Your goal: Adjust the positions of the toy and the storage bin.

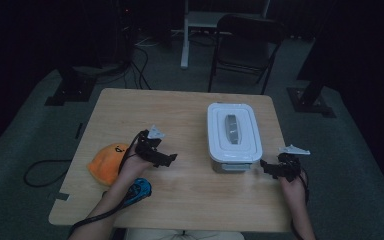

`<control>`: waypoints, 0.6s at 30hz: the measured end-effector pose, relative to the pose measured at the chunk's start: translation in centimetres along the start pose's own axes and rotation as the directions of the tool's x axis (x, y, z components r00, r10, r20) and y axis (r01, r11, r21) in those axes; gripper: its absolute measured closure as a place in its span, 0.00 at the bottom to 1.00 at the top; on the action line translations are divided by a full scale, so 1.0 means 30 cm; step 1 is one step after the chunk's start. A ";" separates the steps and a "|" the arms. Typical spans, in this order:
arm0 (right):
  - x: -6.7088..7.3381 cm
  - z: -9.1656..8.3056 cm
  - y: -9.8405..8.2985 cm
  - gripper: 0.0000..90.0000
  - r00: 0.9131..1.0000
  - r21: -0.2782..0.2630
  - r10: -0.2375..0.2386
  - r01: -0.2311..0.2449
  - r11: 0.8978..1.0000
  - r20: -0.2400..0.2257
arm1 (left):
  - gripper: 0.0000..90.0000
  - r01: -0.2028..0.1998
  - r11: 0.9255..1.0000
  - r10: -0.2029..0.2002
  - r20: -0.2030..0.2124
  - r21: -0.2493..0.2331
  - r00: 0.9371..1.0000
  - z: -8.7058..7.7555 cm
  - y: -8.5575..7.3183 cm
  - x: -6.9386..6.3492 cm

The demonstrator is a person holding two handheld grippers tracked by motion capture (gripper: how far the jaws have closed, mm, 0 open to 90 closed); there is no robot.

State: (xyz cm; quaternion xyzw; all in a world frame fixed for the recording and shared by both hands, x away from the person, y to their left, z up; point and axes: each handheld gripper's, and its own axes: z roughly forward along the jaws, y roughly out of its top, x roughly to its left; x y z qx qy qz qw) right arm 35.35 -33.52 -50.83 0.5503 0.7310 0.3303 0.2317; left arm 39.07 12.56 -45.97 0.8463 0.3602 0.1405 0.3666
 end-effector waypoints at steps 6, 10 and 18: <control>-0.006 0.025 0.021 0.14 1.000 0.002 0.001 -0.001 1.000 -0.001 | 0.01 -0.001 1.000 0.000 0.009 0.021 1.000 0.102 0.056 -0.022; -0.016 0.045 0.037 0.14 1.000 0.000 0.006 -0.006 1.000 -0.005 | 0.01 -0.007 0.999 0.006 0.015 0.048 1.000 0.158 0.084 -0.027; -0.012 0.085 0.067 0.14 1.000 -0.009 0.014 -0.014 1.000 -0.006 | 0.01 0.005 0.998 -0.006 0.016 0.069 1.000 0.260 0.135 -0.032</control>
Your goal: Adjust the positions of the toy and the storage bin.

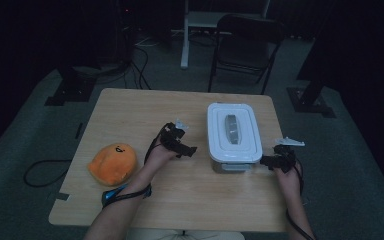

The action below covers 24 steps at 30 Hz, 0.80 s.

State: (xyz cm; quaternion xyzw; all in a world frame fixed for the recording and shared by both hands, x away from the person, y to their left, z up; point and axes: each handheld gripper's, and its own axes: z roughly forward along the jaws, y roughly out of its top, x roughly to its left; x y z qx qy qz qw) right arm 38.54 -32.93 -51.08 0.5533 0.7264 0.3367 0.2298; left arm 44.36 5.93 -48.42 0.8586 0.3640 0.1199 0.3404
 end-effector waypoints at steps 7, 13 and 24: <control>0.001 0.028 0.016 0.14 1.000 -0.004 0.003 -0.003 1.000 -0.007 | 0.01 -0.023 1.000 0.023 -0.024 0.005 0.999 0.040 0.046 -0.010; 0.003 0.032 0.039 0.15 0.999 -0.029 0.024 -0.025 0.999 -0.041 | 0.01 -0.024 1.000 0.024 -0.026 -0.003 0.999 0.056 0.074 -0.007; 0.045 0.056 0.062 0.17 0.995 -0.035 -0.010 0.006 0.999 -0.103 | 0.01 -0.071 0.997 0.071 0.002 0.018 0.997 0.071 0.099 -0.054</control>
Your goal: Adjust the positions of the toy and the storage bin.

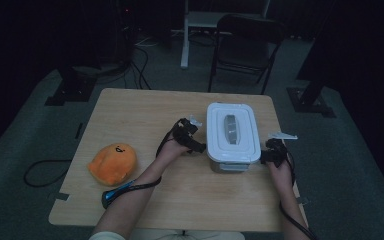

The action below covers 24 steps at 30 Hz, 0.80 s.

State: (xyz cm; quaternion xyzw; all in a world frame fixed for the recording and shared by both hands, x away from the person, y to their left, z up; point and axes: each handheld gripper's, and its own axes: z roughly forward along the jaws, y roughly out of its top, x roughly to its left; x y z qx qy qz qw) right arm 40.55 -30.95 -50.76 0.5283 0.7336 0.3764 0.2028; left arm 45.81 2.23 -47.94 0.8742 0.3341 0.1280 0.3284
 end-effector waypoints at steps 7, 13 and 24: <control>0.014 0.001 0.000 0.22 1.000 -0.019 -0.010 0.010 1.000 -0.006 | 0.01 -0.014 1.000 0.014 0.006 0.007 1.000 -0.017 -0.007 -0.001; 0.041 0.014 0.011 0.24 1.000 -0.016 -0.024 0.024 1.000 -0.019 | 0.01 0.001 1.000 -0.001 0.005 0.012 1.000 -0.034 -0.034 0.015; 0.109 0.046 0.042 0.25 0.994 -0.004 -0.097 0.097 0.995 -0.056 | 0.01 0.008 1.000 -0.007 -0.029 0.016 1.000 -0.098 -0.107 0.027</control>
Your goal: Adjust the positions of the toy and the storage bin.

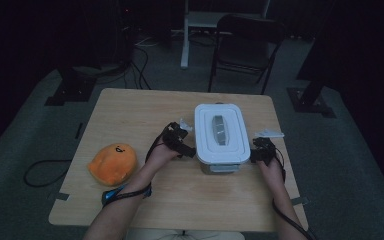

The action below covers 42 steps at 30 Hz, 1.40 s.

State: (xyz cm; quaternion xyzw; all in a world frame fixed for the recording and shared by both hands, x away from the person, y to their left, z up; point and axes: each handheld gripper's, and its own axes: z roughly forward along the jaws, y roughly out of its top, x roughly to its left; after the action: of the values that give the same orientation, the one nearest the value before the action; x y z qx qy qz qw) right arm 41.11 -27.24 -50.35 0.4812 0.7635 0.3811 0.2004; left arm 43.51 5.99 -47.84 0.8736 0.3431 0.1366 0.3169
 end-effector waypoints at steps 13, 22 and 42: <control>0.059 0.012 0.002 0.27 0.995 -0.035 -0.052 0.049 0.998 -0.082 | 0.01 -0.023 1.000 0.023 -0.016 0.007 1.000 -0.072 -0.072 -0.032; 0.085 -0.019 -0.022 0.28 0.986 -0.044 -0.097 0.092 0.995 -0.139 | 0.01 -0.049 0.999 0.049 -0.007 0.005 0.999 -0.112 -0.111 -0.080; -0.005 0.060 0.003 0.23 0.999 0.006 -0.017 0.017 1.000 -0.045 | 0.01 0.070 0.998 -0.070 -0.048 -0.007 0.996 -0.041 -0.105 0.079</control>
State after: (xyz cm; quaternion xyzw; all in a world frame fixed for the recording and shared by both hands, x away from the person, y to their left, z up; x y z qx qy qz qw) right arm 42.43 -26.65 -51.43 0.4666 0.7732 0.3877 0.1847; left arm 43.07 9.96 -48.89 0.8567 0.3805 0.1475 0.3155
